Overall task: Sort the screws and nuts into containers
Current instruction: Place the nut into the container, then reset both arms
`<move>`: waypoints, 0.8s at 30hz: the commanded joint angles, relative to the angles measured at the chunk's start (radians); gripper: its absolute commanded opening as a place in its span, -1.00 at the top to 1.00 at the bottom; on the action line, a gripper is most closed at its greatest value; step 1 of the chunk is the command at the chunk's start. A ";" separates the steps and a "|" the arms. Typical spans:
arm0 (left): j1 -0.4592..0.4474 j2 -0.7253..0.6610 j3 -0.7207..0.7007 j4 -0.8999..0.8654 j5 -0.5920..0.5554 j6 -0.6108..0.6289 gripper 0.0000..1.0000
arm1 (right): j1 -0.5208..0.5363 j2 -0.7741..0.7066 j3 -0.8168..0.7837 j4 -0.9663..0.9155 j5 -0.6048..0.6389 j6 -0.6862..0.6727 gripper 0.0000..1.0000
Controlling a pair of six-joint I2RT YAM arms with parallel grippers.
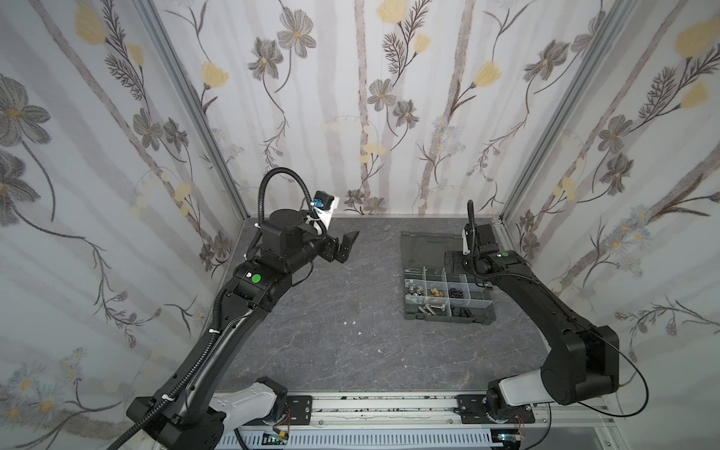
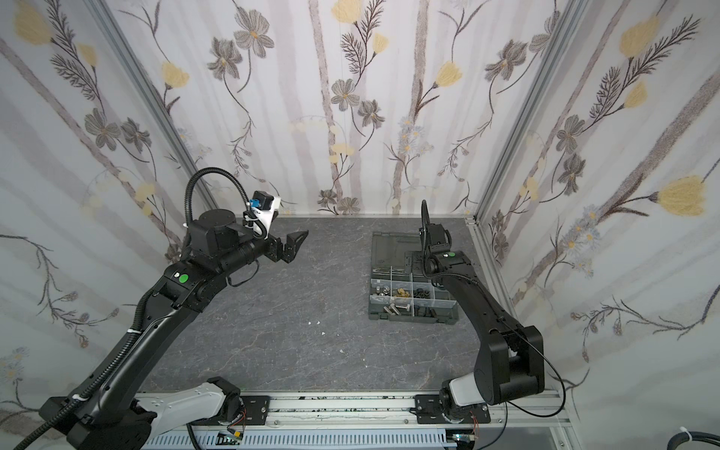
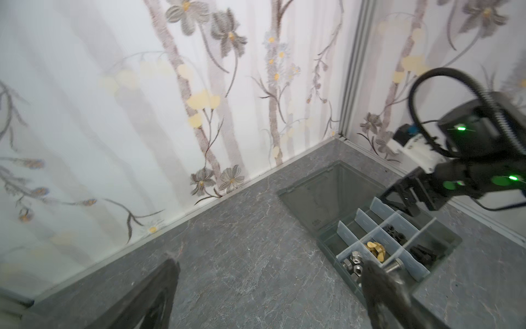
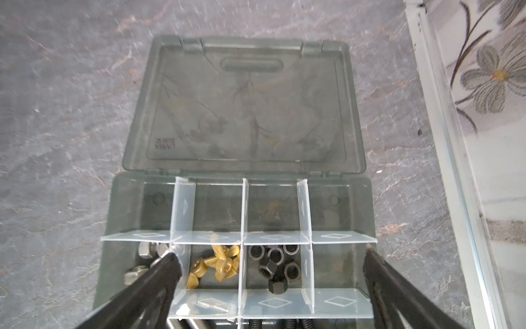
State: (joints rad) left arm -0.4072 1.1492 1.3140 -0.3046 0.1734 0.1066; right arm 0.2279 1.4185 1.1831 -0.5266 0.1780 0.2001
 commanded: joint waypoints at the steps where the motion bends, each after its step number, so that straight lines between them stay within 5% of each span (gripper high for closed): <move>1: 0.086 -0.012 -0.108 0.248 0.093 -0.126 -1.00 | 0.001 -0.049 0.005 0.124 0.001 -0.029 -0.99; 11: 0.259 -0.075 -0.463 0.628 -0.198 -0.277 -1.00 | -0.010 -0.169 -0.125 0.424 0.032 -0.120 -0.99; 16: 0.414 -0.095 -0.720 0.854 -0.162 -0.404 -1.00 | -0.021 -0.251 -0.259 0.567 -0.006 -0.157 -0.99; 24: 0.421 -0.015 -0.971 1.176 -0.341 -0.319 -1.00 | -0.022 -0.383 -0.506 0.775 -0.080 -0.161 -0.99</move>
State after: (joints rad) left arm 0.0120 1.1076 0.3763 0.6670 -0.0788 -0.2390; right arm 0.2054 1.0626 0.7288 0.1200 0.1596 0.0505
